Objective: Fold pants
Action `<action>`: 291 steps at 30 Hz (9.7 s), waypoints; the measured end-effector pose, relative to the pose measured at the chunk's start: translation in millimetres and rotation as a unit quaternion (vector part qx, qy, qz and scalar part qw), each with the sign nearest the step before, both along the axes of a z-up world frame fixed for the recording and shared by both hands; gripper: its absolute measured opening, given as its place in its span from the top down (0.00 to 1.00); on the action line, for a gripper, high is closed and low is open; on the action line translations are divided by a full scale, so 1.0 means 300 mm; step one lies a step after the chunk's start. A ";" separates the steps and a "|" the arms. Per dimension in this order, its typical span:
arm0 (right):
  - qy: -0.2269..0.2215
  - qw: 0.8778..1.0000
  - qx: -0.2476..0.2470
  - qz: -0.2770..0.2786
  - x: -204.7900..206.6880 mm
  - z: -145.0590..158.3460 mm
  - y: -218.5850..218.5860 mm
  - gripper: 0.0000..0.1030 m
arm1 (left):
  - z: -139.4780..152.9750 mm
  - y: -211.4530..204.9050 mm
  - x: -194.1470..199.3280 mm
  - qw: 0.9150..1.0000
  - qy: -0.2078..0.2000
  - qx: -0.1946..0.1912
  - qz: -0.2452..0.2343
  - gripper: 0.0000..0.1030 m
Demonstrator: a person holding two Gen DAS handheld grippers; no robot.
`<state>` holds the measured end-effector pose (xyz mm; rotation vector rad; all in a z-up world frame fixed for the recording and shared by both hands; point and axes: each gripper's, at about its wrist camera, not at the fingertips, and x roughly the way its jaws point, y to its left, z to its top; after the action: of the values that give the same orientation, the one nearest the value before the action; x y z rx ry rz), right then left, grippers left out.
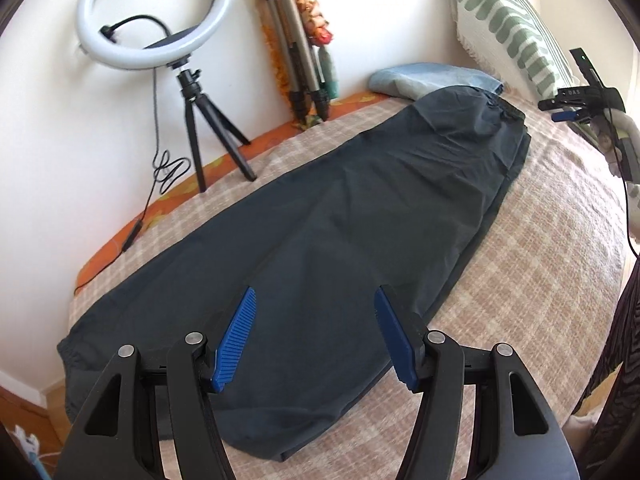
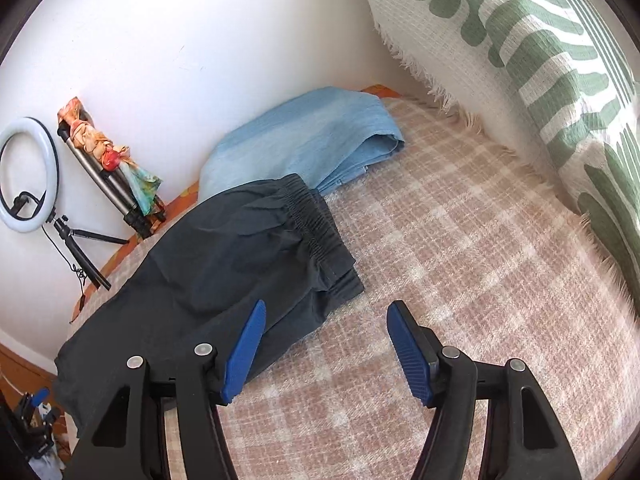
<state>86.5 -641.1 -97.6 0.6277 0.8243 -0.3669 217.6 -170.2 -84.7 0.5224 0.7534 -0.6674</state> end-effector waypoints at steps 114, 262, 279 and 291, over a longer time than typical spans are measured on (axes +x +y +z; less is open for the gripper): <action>-0.096 0.983 0.101 0.122 0.280 0.209 -0.049 0.85 | -0.156 -0.472 0.047 0.998 0.059 -0.027 -0.015 0.59; -0.037 0.960 -0.041 0.275 0.379 0.015 0.891 0.62 | 0.037 0.174 0.073 0.997 0.049 -0.053 -0.003 0.55; -0.056 0.963 0.027 0.261 0.399 -0.014 0.751 0.60 | -0.245 -0.220 -0.068 0.992 0.095 0.072 -0.049 0.54; -0.045 0.955 0.091 0.280 0.458 -0.057 0.813 0.55 | -0.236 -0.155 -0.009 0.994 0.105 0.019 -0.020 0.94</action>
<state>223.9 -397.1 -114.6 0.5477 0.9156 0.2543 214.9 -216.8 -155.7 0.5080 0.9562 -0.7540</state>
